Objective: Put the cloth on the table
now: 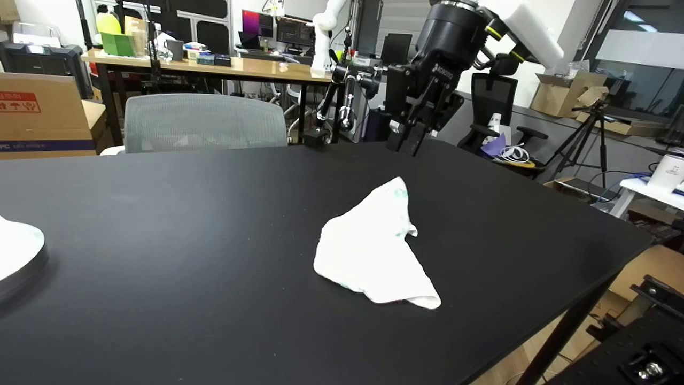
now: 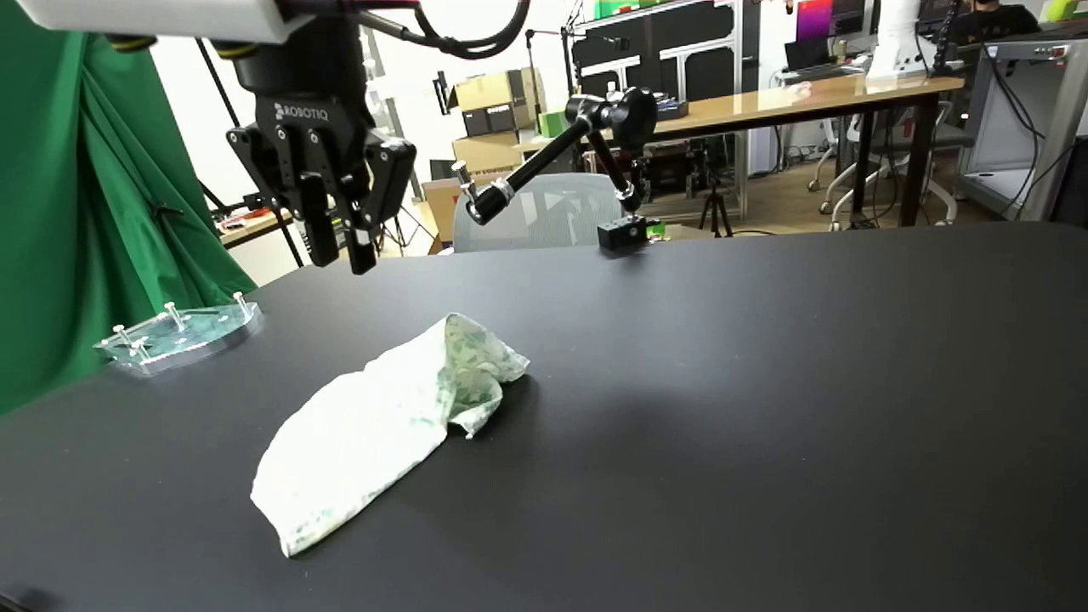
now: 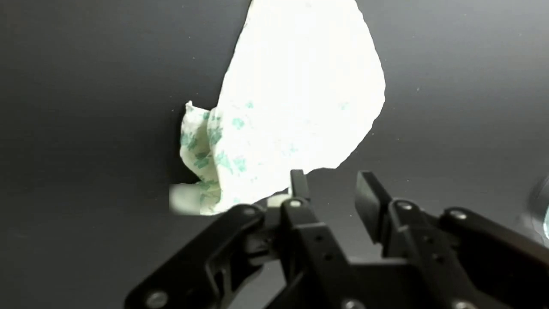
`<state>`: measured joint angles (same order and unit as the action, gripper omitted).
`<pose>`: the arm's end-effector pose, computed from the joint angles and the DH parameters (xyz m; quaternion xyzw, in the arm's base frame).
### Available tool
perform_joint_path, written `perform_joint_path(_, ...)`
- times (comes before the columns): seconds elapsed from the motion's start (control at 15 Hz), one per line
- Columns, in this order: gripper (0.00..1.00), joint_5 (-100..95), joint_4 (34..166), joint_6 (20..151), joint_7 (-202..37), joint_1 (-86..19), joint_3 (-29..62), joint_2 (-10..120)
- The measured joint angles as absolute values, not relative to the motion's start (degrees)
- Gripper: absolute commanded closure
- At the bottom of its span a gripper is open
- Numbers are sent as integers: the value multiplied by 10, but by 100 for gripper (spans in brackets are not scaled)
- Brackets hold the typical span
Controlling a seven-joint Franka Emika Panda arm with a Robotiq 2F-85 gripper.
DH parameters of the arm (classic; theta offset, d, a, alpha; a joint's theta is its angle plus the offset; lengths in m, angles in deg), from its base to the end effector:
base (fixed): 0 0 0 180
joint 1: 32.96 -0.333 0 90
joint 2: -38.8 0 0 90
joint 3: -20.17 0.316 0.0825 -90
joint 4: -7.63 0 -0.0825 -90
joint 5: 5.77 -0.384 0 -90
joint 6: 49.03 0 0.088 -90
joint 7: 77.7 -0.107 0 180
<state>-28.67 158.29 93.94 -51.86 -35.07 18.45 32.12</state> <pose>0.4235 0.0009 0.2855 -0.9905 -0.0671 -0.0177 0.1189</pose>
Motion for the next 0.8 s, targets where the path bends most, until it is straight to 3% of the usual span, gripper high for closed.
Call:
perform_joint_path(0.33, 0, -133, 1586, 912, -671, -345, 202, 280)
perform_joint_path(0.8, 0, -82, 1583, 779, -730, -347, 225, 184)
